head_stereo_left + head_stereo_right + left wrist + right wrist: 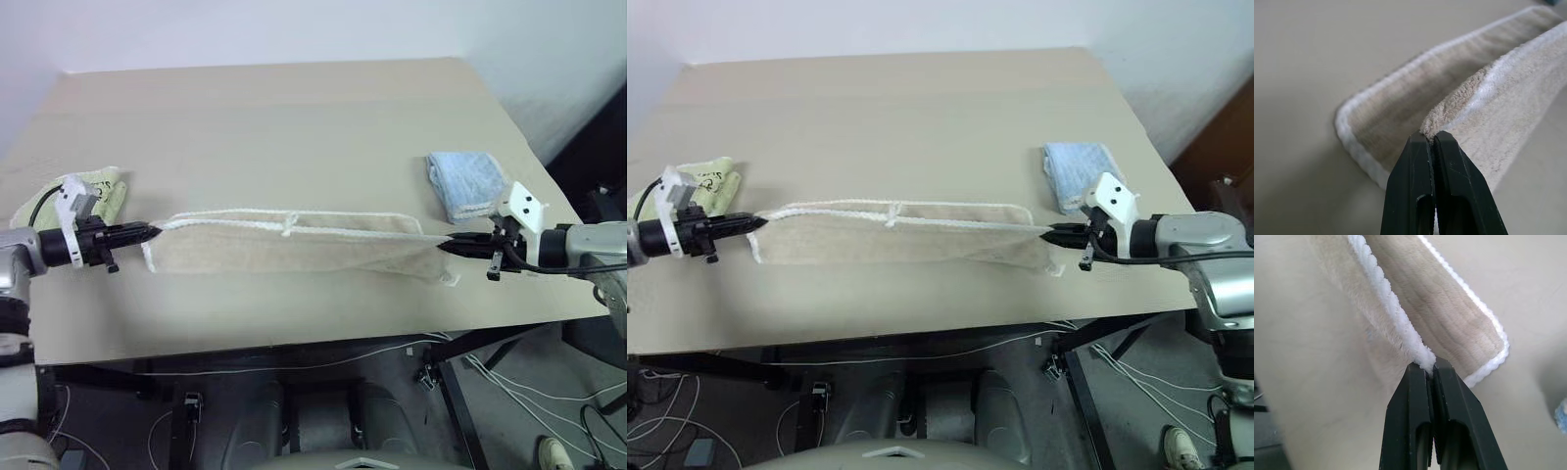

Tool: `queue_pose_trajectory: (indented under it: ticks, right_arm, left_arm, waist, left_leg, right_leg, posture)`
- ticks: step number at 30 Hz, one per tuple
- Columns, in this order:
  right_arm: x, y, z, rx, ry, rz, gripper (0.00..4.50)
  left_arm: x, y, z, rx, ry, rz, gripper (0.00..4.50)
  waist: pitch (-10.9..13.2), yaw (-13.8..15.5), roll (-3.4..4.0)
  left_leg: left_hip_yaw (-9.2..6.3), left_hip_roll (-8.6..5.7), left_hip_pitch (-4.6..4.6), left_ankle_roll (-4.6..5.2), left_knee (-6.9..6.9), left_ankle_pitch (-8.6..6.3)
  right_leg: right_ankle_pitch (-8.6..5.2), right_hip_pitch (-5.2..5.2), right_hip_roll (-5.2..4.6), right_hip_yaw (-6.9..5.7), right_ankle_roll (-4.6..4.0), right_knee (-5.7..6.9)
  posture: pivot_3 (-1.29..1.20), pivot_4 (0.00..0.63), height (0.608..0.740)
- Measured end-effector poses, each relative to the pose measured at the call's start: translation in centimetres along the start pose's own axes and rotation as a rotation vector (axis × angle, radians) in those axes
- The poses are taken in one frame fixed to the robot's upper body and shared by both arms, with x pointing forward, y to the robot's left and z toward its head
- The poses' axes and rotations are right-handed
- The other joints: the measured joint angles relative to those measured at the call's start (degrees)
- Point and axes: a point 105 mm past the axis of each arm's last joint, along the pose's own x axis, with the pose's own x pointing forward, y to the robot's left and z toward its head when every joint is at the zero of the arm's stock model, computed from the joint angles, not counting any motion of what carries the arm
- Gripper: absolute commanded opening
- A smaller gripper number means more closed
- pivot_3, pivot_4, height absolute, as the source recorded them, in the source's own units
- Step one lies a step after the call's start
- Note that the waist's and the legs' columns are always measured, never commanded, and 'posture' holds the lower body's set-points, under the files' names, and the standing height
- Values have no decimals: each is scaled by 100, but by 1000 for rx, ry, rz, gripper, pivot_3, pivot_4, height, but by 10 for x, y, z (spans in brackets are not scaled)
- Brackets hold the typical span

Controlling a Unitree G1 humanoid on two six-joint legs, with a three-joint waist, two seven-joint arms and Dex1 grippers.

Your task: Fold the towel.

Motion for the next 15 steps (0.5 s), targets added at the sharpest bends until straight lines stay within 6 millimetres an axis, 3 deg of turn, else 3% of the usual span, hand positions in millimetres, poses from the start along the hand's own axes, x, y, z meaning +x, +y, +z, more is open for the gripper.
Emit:
queue_pose_trajectory:
  ticks: [7, 15]
  right_arm:
    - [15, -9, 5, -36, -33, -3, 0]
    - [40, -30, 13, -77, -73, -44, 0]
  left_arm:
    - [5, 14, 7, -1, -12, 60, 24]
    - [14, 22, -1, -22, 27, 105, 24]
  waist:
    - [0, -4, -1]
    - [0, -15, -2]
  left_leg:
    - [6, 0, -1, 3, 17, 2]
    - [12, -1, 0, 4, 33, 2]
  right_leg:
    - [3, 3, 27, -4, 12, 14]
    - [8, 6, 33, -4, 25, 25]
  posture:
    - [0, 150, 740]
    - [0, 150, 740]
